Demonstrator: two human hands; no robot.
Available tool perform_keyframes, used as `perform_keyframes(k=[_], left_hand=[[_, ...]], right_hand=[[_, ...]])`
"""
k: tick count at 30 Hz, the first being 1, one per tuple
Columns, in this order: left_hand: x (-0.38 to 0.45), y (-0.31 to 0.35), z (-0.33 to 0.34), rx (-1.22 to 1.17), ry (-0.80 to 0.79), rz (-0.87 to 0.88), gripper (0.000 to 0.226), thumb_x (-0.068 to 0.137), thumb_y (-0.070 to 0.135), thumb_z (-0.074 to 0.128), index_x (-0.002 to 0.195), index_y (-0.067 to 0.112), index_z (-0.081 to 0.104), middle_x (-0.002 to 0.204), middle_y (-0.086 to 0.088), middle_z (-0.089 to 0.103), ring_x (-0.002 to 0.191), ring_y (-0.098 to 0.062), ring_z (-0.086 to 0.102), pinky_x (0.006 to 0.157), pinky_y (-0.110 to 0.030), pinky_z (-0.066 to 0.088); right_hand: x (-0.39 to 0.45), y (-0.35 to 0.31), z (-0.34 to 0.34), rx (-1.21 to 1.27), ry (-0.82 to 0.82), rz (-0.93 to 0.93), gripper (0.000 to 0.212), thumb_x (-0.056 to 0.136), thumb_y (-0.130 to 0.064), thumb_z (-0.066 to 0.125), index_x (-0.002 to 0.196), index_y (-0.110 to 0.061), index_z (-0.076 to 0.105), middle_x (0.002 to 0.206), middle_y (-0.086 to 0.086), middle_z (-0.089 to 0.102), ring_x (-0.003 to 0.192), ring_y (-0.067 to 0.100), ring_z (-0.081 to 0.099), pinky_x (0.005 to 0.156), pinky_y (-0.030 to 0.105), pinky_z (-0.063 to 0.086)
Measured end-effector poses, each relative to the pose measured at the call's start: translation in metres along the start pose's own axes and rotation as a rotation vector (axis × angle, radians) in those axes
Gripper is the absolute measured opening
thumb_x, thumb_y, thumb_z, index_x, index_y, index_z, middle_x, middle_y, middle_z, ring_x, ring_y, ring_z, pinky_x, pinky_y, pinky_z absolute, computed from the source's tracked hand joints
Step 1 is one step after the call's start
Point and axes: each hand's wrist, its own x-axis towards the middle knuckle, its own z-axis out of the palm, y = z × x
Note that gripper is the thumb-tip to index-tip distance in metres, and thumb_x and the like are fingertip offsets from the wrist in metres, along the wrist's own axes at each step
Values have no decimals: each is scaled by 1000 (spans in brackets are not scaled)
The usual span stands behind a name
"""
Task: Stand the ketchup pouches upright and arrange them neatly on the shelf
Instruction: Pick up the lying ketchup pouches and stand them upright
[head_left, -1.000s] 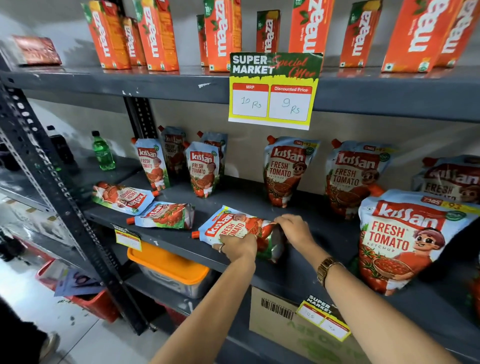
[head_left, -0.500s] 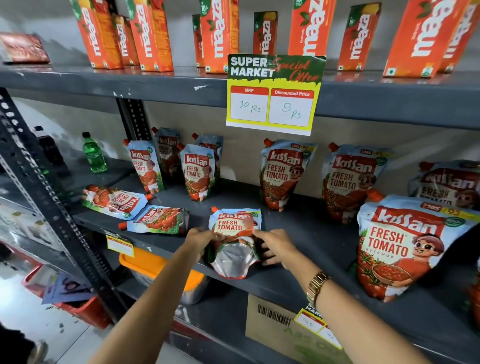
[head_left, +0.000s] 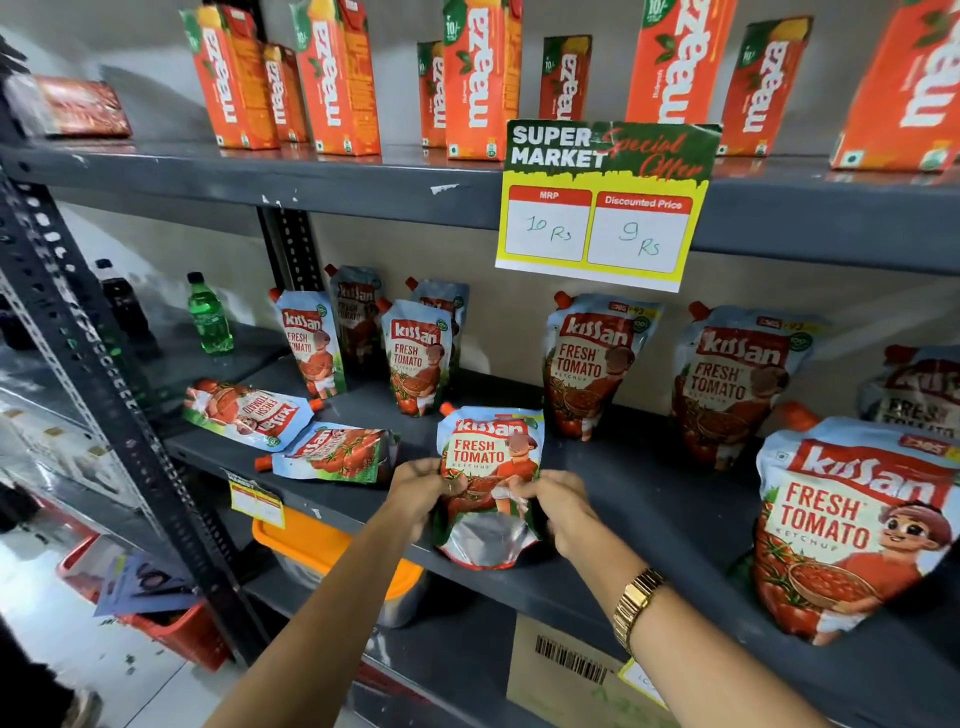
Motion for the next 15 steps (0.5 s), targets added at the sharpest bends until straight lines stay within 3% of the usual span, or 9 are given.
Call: perform_keyframes(k=[1, 3, 5, 9, 13, 15], left_hand=[[1, 3, 1, -8, 8, 32, 32, 76, -16, 61, 107, -9, 60, 105, -18, 63, 81, -22, 63, 61, -21, 55], [4, 10, 2, -44, 22, 83, 36, 75, -19, 59, 109, -8, 59, 113, -22, 63, 96, -29, 62, 77, -31, 54], [8, 16, 3, -67, 34, 123, 41, 73, -22, 57, 111, -6, 59, 116, -22, 63, 105, -31, 60, 86, -38, 49], [19, 23, 6, -80, 18, 201, 52, 71, -23, 57, 117, 1, 59, 110, -11, 65, 102, -22, 60, 74, -29, 53], [28, 23, 12, -63, 27, 254, 51, 68, -30, 50, 107, 3, 57, 105, -8, 64, 98, -19, 59, 56, -20, 54], [31, 22, 14, -46, 27, 267, 53, 64, -33, 48, 97, 8, 55, 100, -6, 63, 91, -16, 59, 52, -18, 53]], right_hand=[[1, -1, 2, 4, -11, -40, 17, 77, 2, 65, 65, -10, 63, 67, 0, 66, 62, 12, 60, 38, 10, 42], [4, -3, 5, 8, -22, -119, 13, 78, 4, 64, 73, -8, 66, 78, 5, 69, 74, 17, 64, 50, 13, 48], [7, -4, 7, 5, -11, -191, 14, 76, 5, 66, 78, -8, 65, 82, 5, 69, 75, 13, 65, 53, 11, 49], [16, -2, 9, -1, 44, -326, 32, 71, 11, 68, 74, -19, 59, 80, -5, 66, 75, 6, 62, 52, 7, 48], [24, 5, 9, -104, 138, -403, 43, 66, 13, 69, 77, -25, 52, 90, 3, 66, 90, 19, 63, 79, 34, 55], [24, 9, 7, -155, 160, -423, 48, 65, 13, 70, 86, -26, 51, 97, 2, 65, 98, 20, 61, 88, 41, 52]])
